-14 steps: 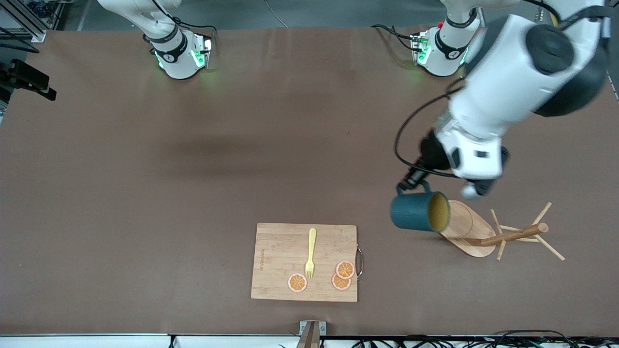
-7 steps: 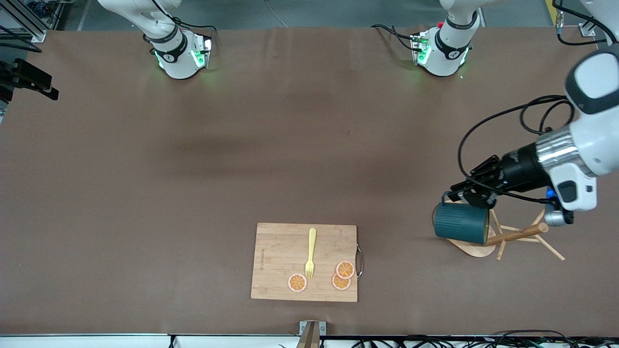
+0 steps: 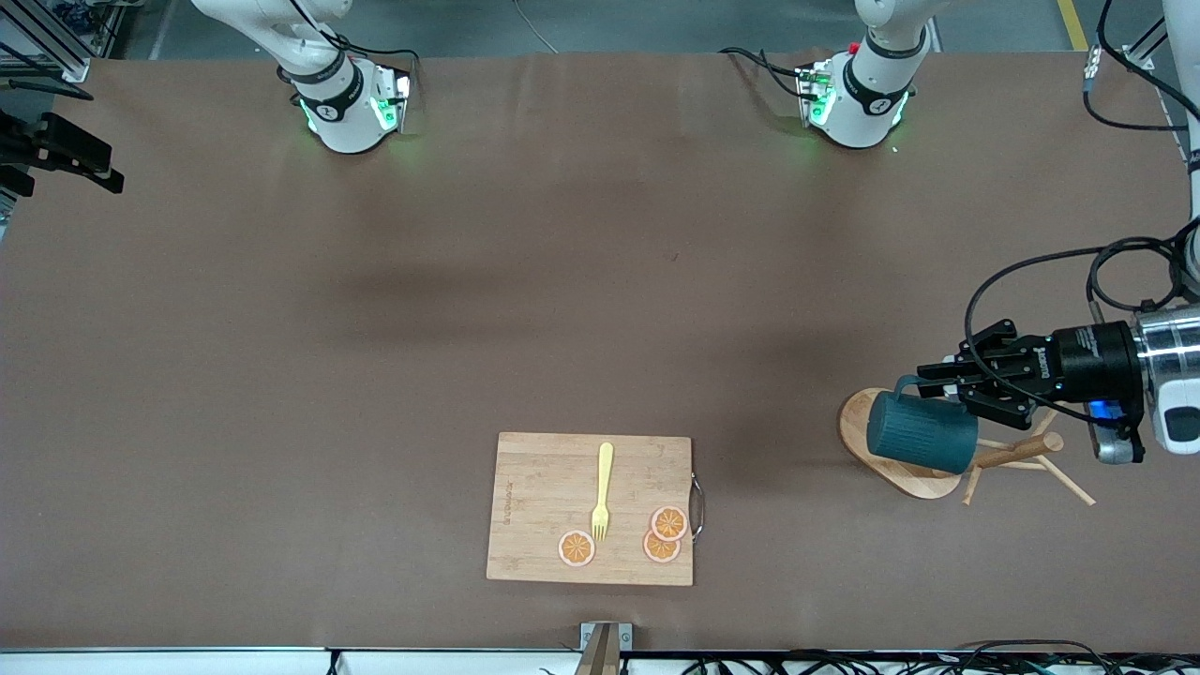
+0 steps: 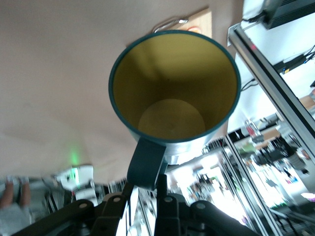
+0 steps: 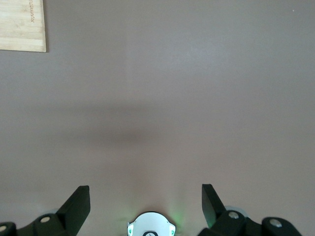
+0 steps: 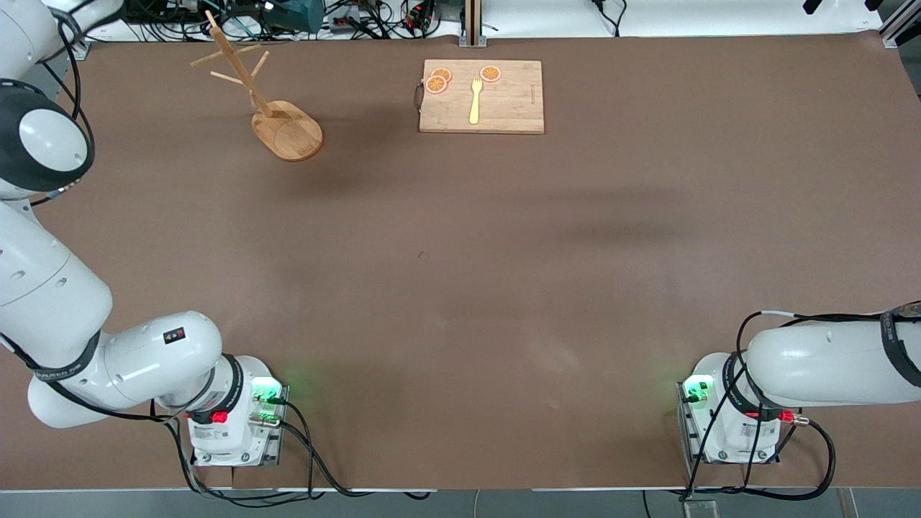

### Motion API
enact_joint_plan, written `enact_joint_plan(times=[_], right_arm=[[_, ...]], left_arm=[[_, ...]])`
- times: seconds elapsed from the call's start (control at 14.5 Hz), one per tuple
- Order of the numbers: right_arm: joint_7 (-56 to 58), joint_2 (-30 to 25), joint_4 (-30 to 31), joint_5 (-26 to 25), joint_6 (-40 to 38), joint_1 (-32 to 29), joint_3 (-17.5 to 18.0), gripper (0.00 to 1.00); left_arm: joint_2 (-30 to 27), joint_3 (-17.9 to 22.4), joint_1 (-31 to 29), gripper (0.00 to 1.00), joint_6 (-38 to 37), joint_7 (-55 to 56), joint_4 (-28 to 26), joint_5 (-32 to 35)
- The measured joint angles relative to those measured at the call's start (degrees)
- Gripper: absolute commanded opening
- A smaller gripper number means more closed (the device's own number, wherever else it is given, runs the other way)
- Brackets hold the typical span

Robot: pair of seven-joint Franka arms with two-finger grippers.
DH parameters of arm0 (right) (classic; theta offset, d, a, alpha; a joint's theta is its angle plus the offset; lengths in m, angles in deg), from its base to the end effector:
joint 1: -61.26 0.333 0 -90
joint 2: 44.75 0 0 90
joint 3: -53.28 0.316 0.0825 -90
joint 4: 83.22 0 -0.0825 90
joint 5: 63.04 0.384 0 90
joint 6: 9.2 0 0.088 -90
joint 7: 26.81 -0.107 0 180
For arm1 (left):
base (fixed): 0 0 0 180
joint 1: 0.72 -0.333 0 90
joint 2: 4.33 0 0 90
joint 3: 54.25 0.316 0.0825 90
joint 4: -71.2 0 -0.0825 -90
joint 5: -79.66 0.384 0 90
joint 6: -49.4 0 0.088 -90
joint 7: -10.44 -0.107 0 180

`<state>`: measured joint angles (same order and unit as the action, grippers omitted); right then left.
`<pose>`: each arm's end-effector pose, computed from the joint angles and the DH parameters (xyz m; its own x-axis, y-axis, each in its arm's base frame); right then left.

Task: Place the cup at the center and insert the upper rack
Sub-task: 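Guide the mug handle onto a mug tree peg with the left gripper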

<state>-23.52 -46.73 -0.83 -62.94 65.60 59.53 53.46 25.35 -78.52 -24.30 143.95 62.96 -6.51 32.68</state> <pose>0.5134 -0.0136 0.6819 0.9948 0.0309 -0.0975 0.0304 -0.9995 -0.0072 0.6874 -0.0185 0.4758 0.4257 0.4414 -0.7899 0.9022 -0.2734 0.3335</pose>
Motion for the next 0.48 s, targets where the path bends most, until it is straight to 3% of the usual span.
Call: enact_joint_plan(times=[0.48], right_arm=[[0.0,0.0,0.0,0.0,0.0,2.2,-3.1,1.00]], left_arm=[[5.5,0.0,-3.8,0.00,-4.6,-0.3,0.0,-1.5]])
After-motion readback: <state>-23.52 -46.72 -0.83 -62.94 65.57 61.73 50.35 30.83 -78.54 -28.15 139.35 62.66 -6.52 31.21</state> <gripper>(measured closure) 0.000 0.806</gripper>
